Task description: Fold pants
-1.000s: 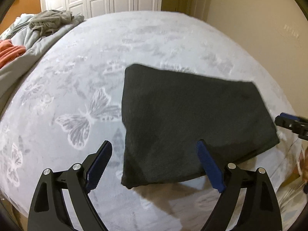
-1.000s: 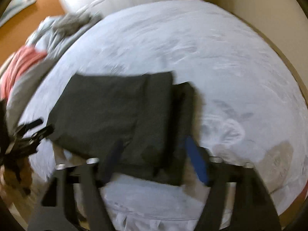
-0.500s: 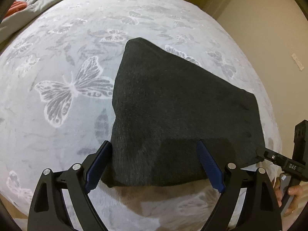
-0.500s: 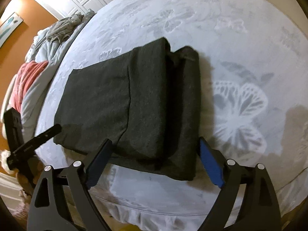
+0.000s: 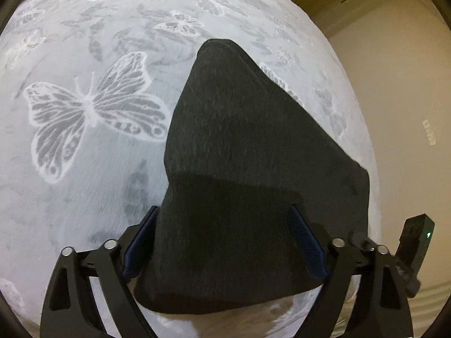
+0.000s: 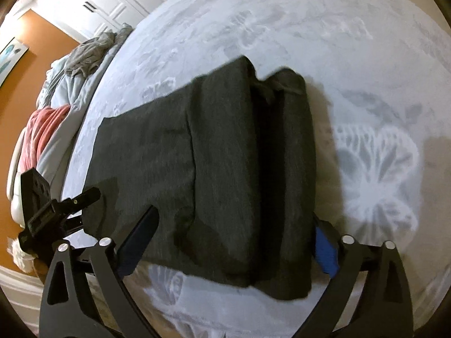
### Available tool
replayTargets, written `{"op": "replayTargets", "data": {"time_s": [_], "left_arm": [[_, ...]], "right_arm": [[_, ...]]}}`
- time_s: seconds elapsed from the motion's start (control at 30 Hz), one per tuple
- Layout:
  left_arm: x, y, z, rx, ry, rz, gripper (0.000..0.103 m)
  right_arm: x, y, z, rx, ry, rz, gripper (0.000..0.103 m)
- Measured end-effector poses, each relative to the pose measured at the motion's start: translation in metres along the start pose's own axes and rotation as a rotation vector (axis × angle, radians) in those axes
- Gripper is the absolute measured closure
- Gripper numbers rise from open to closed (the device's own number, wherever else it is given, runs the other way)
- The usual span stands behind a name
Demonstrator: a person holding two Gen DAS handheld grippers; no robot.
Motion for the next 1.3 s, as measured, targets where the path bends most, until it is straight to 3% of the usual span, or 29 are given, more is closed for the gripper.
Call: {"op": "replayTargets", "data": {"time_s": [0.03, 0.07, 0.1, 0.2, 0.27, 0.3, 0.37, 0.43, 0.5, 0.57, 0.6, 0.8, 1.03, 1.3], "left_arm": [[-0.001, -0.003, 0.001, -0.002, 0.014, -0.020, 0.067], [0.000, -0.005, 0.005, 0.011, 0.012, -0.040, 0.082], [0.001, -0.012, 0.015, -0.007, -0.008, -0.060, 0.088], [-0.002, -0.030, 0.042, -0.086, -0.021, -0.078, 0.090], [-0.015, -0.035, 0.057, -0.094, -0.011, -0.108, 0.090], [-0.022, -0.031, 0.059, -0.074, -0.005, -0.118, 0.086], [-0.040, -0.005, 0.053, 0.024, 0.026, -0.111, 0.074], [-0.055, 0.018, 0.045, 0.076, 0.042, -0.070, 0.061], [-0.055, 0.022, 0.046, 0.076, 0.024, -0.058, 0.040], [-0.055, 0.018, 0.044, 0.055, 0.037, -0.065, 0.028], [-0.056, 0.017, 0.042, 0.047, 0.039, -0.058, 0.025], [-0.055, 0.014, 0.030, 0.083, 0.041, -0.069, 0.013], [-0.052, 0.001, 0.012, 0.173, 0.020, -0.148, 0.012], [-0.050, -0.005, 0.002, 0.225, 0.006, -0.181, 0.012]], "right_arm": [[0.000, 0.001, 0.000, -0.025, -0.011, 0.027, 0.058], [0.001, 0.004, 0.004, -0.021, -0.028, 0.052, 0.072], [0.003, 0.006, 0.011, -0.009, -0.044, 0.058, 0.074], [0.002, 0.025, 0.059, 0.087, -0.120, 0.129, 0.076], [-0.008, 0.029, 0.077, 0.121, -0.128, 0.149, 0.070], [-0.015, 0.027, 0.079, 0.124, -0.114, 0.159, 0.065], [-0.034, 0.009, 0.061, 0.041, -0.056, 0.159, 0.039], [-0.053, -0.019, 0.033, -0.098, 0.020, 0.095, 0.037], [-0.057, -0.014, 0.031, -0.034, 0.036, 0.069, 0.033], [-0.055, -0.006, 0.034, -0.016, 0.014, 0.083, 0.020], [-0.055, -0.002, 0.034, -0.015, 0.009, 0.090, 0.019], [-0.055, 0.008, 0.016, -0.063, 0.020, 0.106, 0.009], [-0.051, 0.006, 0.010, -0.053, 0.013, 0.077, 0.008], [-0.051, 0.006, 0.010, -0.056, -0.006, 0.086, 0.008]]}}
Point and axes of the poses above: each gripper's, at about its wrist camera, not at the fingertips, and z roughly against the way its jaws point, y to its left, x to its top, the point moved 10 cm from there along -z, roughly the way its jaws point, and after that the axes turned 14 degrees about -x, right-handed, at the moved point
